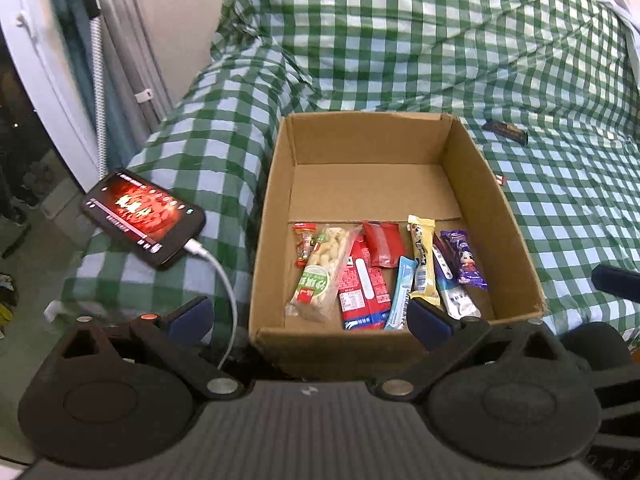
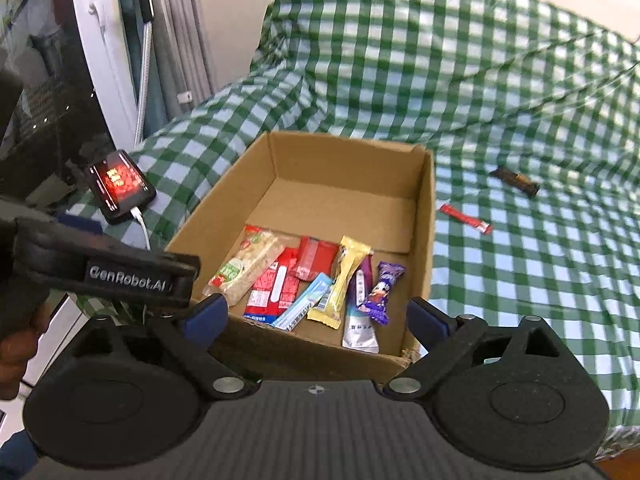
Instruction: Organize snacks
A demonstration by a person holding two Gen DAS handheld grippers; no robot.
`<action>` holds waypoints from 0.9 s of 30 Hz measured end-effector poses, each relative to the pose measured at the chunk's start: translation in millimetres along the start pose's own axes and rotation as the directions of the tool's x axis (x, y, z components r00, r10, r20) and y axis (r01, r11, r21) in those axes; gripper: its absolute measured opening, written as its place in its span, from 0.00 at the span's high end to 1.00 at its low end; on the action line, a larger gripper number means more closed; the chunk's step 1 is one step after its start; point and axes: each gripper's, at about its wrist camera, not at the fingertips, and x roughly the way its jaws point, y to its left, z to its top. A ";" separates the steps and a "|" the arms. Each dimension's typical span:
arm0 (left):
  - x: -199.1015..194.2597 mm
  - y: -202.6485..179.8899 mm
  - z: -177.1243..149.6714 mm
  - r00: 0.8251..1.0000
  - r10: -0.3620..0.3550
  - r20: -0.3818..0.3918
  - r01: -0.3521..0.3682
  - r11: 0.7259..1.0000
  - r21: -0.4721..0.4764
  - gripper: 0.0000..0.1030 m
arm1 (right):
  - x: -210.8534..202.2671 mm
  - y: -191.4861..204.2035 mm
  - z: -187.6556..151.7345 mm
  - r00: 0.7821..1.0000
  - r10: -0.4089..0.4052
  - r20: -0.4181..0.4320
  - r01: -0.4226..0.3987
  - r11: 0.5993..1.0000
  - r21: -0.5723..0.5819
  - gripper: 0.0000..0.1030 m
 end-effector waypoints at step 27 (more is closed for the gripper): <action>-72.8 -6.8 -31.1 0.992 0.032 0.119 -0.036 0.999 0.030 0.00 | -74.4 15.3 -31.0 0.984 -0.015 0.176 0.019 1.000 -0.019 0.03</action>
